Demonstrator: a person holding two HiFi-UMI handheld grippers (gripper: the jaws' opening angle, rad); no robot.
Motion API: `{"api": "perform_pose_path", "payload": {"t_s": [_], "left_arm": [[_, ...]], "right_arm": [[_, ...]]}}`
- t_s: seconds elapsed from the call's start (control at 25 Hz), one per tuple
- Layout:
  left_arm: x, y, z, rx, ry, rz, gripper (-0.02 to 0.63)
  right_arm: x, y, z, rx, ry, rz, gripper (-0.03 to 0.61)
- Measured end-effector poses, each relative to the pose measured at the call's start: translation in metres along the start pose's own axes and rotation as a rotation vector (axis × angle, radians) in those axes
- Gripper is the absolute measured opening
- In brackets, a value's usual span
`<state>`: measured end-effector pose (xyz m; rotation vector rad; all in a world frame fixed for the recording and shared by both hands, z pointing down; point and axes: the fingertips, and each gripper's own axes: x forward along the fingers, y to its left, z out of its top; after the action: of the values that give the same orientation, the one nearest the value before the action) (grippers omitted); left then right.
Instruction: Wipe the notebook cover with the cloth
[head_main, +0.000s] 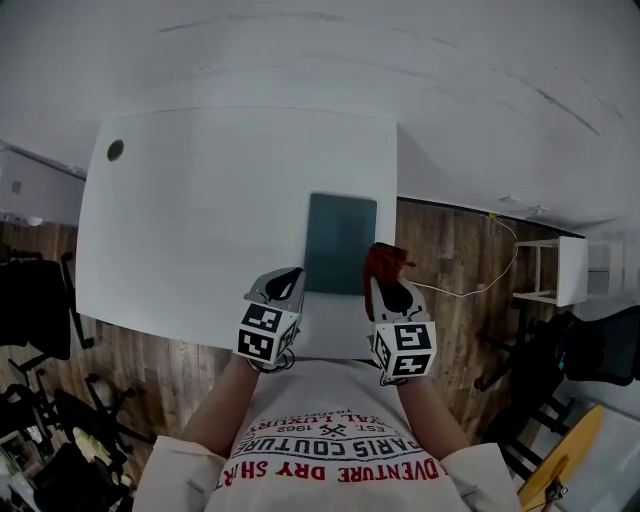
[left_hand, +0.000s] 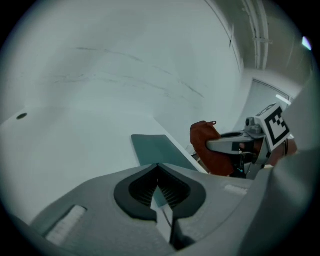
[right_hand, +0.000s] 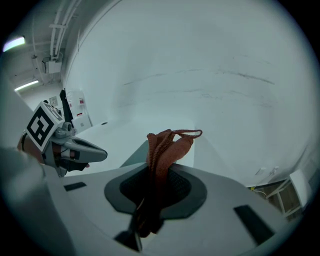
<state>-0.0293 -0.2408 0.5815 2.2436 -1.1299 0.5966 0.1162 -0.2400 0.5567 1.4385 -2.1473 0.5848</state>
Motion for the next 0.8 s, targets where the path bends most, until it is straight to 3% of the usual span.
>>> {"api": "perform_pose_path", "payload": {"t_s": [0.36,0.56,0.8], "left_arm": [[0.030,-0.004,-0.046,-0.018,0.138,-0.094,0.009],[0.035,-0.004,-0.050,0.002,0.167,-0.115,0.009],[0.036,-0.001,-0.051,-0.073,0.165,-0.160,0.009]], "right_arm": [[0.032,-0.003,-0.010,0.021,0.038,-0.022,0.077],[0.051,0.011,-0.004,-0.006,0.045,0.002,0.077],[0.088,0.030,0.021,-0.058,0.038,0.061,0.077]]}}
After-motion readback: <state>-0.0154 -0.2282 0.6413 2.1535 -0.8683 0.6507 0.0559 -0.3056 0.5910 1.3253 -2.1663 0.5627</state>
